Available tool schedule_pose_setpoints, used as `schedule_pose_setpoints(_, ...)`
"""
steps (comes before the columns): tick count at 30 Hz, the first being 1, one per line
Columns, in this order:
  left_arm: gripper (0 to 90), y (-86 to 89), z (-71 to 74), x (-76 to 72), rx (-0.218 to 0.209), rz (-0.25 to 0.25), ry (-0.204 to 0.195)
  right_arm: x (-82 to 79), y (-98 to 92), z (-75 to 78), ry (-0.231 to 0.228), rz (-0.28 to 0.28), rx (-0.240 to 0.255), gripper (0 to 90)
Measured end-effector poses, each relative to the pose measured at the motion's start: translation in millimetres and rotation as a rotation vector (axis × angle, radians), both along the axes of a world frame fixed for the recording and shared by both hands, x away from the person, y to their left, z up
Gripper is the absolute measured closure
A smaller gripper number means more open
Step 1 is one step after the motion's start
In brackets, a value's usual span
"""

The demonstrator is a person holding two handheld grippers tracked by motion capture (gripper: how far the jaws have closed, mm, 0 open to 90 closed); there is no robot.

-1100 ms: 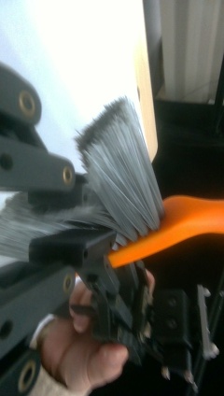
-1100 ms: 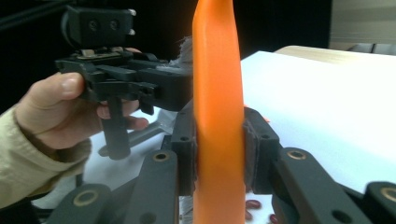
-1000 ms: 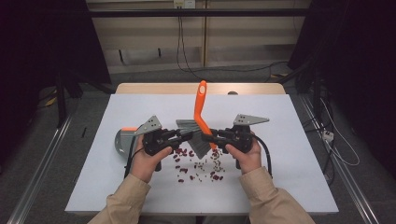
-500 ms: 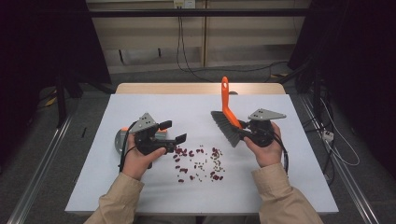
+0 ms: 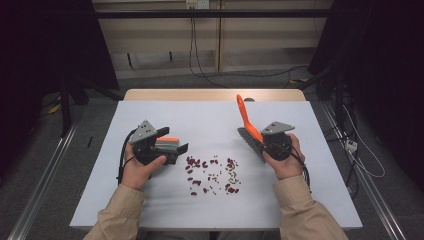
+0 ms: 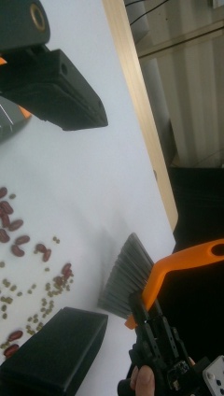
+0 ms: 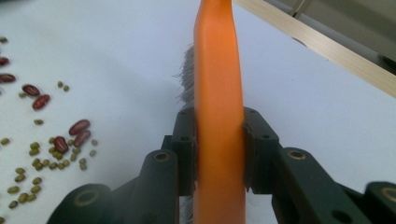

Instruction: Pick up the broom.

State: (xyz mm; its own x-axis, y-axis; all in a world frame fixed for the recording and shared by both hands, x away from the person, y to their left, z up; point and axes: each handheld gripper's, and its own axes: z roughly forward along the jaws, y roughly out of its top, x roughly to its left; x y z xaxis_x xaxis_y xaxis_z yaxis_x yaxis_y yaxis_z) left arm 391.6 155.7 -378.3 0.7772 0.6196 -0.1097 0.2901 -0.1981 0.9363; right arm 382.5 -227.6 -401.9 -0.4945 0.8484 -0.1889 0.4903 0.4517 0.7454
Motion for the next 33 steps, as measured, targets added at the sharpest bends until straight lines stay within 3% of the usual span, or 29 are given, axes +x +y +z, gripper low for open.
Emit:
schedule_pose_setpoints(4, 6.2, 8.8, -4.5, 0.2, 0.017, 0.015, 0.004, 0.1, 5.2, -1.1, 0.012, 0.014, -0.022, 70.2)
schedule_pose_setpoints(10, 6.2, 21.5, -9.6, -0.7, 0.017, 0.027, 0.009, 4.9, 13.6, -9.6, 0.053, 0.047, 0.029, 70.0)
schedule_pose_setpoints(12, 6.2, 25.5, -10.8, -1.0, 0.019, 0.034, 0.007, 5.7, 17.4, -11.4, 0.046, 0.052, 0.050, 69.9)
schedule_pose_setpoints(16, 6.2, 31.2, -13.1, -1.6, 0.014, 0.044, 0.011, 6.5, 20.6, -12.1, 0.035, 0.053, 0.047, 69.7)
schedule_pose_setpoints(19, 6.2, 33.0, -14.1, -2.2, 0.014, 0.043, 0.011, 7.5, 18.9, -13.7, 0.043, 0.056, 0.100, 69.0)
schedule_pose_setpoints(28, 6.2, 35.5, -15.5, -2.2, 0.020, 0.049, 0.013, 14.9, 18.5, -21.2, 0.075, 0.057, 0.193, 65.1)
schedule_pose_setpoints(33, 6.2, 37.6, -17.4, -2.6, 0.034, 0.045, 0.012, 15.1, 20.5, -21.4, 0.059, 0.047, 0.177, 70.1)
